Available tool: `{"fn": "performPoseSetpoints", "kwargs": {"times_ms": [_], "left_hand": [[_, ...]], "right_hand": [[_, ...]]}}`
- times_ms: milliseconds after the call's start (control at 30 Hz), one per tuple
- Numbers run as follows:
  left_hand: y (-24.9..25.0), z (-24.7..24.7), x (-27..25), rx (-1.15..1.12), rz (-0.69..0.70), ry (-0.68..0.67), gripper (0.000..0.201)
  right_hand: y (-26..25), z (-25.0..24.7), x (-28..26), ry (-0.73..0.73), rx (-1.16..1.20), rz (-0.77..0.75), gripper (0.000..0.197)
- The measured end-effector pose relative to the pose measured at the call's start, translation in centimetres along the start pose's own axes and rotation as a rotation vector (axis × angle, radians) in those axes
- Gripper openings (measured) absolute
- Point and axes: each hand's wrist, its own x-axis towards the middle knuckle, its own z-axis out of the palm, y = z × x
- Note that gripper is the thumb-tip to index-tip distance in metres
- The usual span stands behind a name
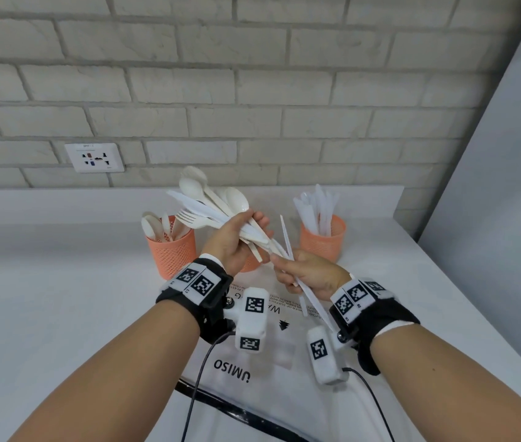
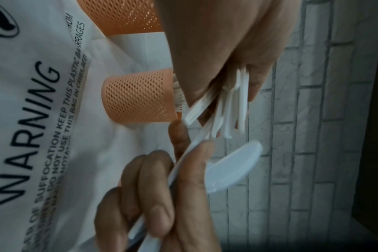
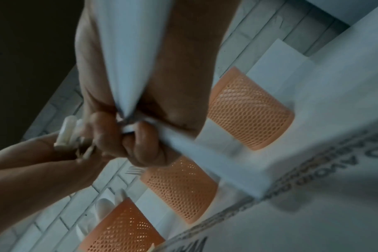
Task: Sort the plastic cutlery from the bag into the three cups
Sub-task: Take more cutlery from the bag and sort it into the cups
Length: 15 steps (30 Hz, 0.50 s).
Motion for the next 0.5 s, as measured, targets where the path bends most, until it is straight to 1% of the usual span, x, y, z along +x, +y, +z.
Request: {"fn": "performPoseSetpoints", "kwargs": {"times_ms": [67, 133, 167, 233, 267, 300, 333, 400, 500], "left_hand": [[0.2, 0.1, 0.1, -0.014, 0.008, -0.002, 0.024], [1.0, 0.1, 0.1, -0.057, 0.058, 0.004, 0.024], [1.5, 0.0, 0.1, -0.067, 0.088, 0.024, 0.023], [2.4, -0.2, 0.2, -0.082, 0.139, 0.103, 0.024], [2.8, -0.4, 0.3, -0.082, 0.156, 0.14, 0.025], [3.1, -0.7, 0.4, -0.083, 0.168, 0.162, 0.026], [3.3, -1.0, 0.5, -0.088, 0.171, 0.17, 0.027], [2.9, -1.5, 0.6, -0.082, 0.13, 0.157, 0.027], [1.0, -1.8, 0.6, 0.066, 0.058, 0.127, 0.021]], "right_hand": [[-0.2, 0.4, 0.2, 0.006, -0.012, -0.016, 0.023], [0.1, 0.0, 0.1, 0.018, -0.003, -0.001, 0.032], [0.3, -0.4, -0.1, 0.016, -0.017, 0.014, 0.029], [0.9, -1.4, -0.7, -0.004, -0.107, 0.056, 0.016], [1.3, -1.9, -1.1, 0.001, -0.158, 0.076, 0.012], [1.6, -2.4, -1.4, 0.028, -0.188, 0.084, 0.011], [1.8, -2.7, -1.6, 0.085, -0.199, 0.075, 0.014], [1.7, -3.0, -1.9, 0.238, -0.196, 0.01, 0.021], [-0.8, -2.7, -1.6, 0.435, -0.179, -0.143, 0.03]]}}
